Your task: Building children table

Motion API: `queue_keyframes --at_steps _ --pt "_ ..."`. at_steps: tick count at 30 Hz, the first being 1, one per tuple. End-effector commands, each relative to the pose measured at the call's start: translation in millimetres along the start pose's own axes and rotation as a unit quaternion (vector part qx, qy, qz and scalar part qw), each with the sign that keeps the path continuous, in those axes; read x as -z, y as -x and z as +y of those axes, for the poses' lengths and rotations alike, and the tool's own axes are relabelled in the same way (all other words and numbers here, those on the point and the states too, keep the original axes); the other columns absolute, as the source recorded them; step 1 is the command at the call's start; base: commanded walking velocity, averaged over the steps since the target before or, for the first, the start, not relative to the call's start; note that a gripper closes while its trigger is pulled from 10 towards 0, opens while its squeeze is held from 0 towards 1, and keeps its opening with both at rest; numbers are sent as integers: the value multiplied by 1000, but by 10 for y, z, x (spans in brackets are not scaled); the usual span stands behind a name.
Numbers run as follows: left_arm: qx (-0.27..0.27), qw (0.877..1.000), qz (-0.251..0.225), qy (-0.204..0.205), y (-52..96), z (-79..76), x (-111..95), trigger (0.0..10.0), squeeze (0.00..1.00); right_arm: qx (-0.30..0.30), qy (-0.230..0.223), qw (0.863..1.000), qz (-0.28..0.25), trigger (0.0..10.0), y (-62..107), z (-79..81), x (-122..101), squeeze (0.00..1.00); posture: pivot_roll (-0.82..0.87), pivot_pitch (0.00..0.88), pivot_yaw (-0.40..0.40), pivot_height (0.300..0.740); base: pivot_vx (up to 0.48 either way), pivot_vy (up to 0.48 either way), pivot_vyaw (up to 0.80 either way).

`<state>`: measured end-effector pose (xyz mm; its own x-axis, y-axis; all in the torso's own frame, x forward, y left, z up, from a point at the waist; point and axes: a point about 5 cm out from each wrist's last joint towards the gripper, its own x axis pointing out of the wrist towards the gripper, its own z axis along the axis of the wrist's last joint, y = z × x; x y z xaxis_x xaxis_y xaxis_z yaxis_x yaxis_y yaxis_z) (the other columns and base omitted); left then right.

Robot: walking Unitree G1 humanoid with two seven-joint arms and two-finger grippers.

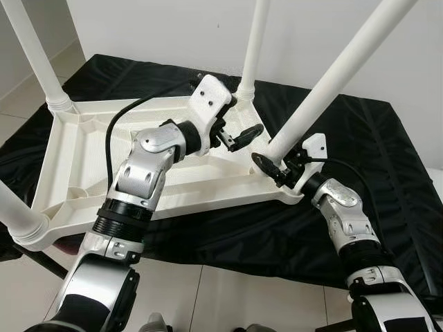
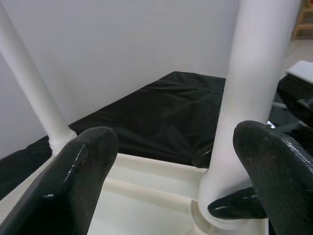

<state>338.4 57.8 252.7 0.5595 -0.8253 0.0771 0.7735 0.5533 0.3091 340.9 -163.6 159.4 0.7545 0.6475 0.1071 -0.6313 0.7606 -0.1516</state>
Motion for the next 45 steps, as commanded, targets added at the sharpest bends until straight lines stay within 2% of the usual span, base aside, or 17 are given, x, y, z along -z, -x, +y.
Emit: queue_keyframes --at_steps 1,4,8,12,18,25,28,45 --pt "42 999 -17 -3 -50 -79 -117 10000 0 -9 3 1000 0 10000 -16 -39 -47 0 -21 0 -63 740 0 0 0" --pt "89 995 -43 9 -105 -154 -266 10000 0 -21 13 1000 2 10000 -38 -68 -79 0 -18 0 -62 740 0 0 0" --pt "110 992 -55 24 -133 -180 -335 10000 0 -29 16 999 7 10000 -48 -68 -78 0 -16 0 -60 740 0 0 0" --pt "140 986 -68 57 -175 -225 -413 10000 0 -44 18 999 12 10000 -61 -53 -72 0 -15 0 -59 740 0 0 0" --pt "171 981 -64 59 -228 -277 -466 10000 0 -55 20 998 17 10000 -77 -41 -68 0 -14 0 -55 740 0 0 0" --pt "150 987 -27 52 -347 -212 -416 10000 0 -91 25 995 18 10000 -93 23 -85 0 -23 0 -47 740 0 0 0" --pt "122 991 4 59 -407 -132 -366 10000 0 -93 27 995 16 10000 -96 7 -115 0 -29 0 -39 740 0 0 0" --pt "75 995 22 64 -547 62 -492 10000 0 -106 46 993 31 10000 -92 11 -91 0 -28 0 -33 740 0 0 0"
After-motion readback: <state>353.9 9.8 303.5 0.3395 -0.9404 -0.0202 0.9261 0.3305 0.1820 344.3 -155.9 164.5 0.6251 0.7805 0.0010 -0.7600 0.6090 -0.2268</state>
